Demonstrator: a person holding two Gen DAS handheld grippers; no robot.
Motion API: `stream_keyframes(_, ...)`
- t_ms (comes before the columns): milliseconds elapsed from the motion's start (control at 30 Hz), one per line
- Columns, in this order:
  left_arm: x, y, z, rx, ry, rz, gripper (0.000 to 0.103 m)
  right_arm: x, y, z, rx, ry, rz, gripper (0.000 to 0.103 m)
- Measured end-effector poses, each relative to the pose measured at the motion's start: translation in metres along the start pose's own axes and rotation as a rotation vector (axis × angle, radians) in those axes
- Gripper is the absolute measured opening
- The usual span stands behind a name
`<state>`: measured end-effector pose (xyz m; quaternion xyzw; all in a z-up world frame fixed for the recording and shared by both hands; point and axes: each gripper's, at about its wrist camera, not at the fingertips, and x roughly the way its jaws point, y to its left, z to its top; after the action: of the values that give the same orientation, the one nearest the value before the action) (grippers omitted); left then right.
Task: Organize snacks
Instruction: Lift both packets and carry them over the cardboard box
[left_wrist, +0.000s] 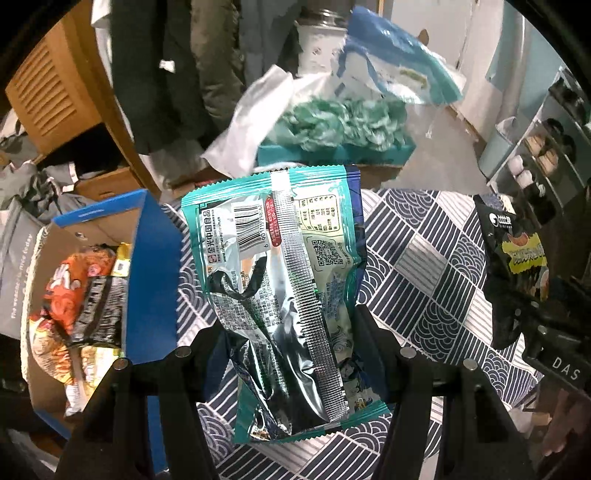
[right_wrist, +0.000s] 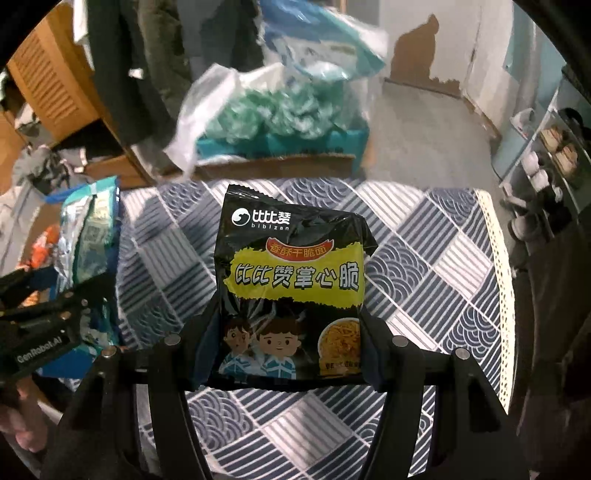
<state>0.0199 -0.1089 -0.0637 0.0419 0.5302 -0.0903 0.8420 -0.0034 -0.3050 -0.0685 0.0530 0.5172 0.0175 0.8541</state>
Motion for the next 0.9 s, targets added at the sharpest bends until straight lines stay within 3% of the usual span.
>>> stream_keyframes(467, -0.036, 0.075, -0.008, -0.089, -0.058, 0.042, 0.064, -0.021, 0.087, 0.016, -0.134, -0.051, 0.084, 0.064)
stream_keyframes(900, -0.055, 0.151, -0.028, -0.198, -0.089, 0.094, 0.064, -0.019, 0.185, 0.028, -0.262, -0.04, 0.162, 0.064)
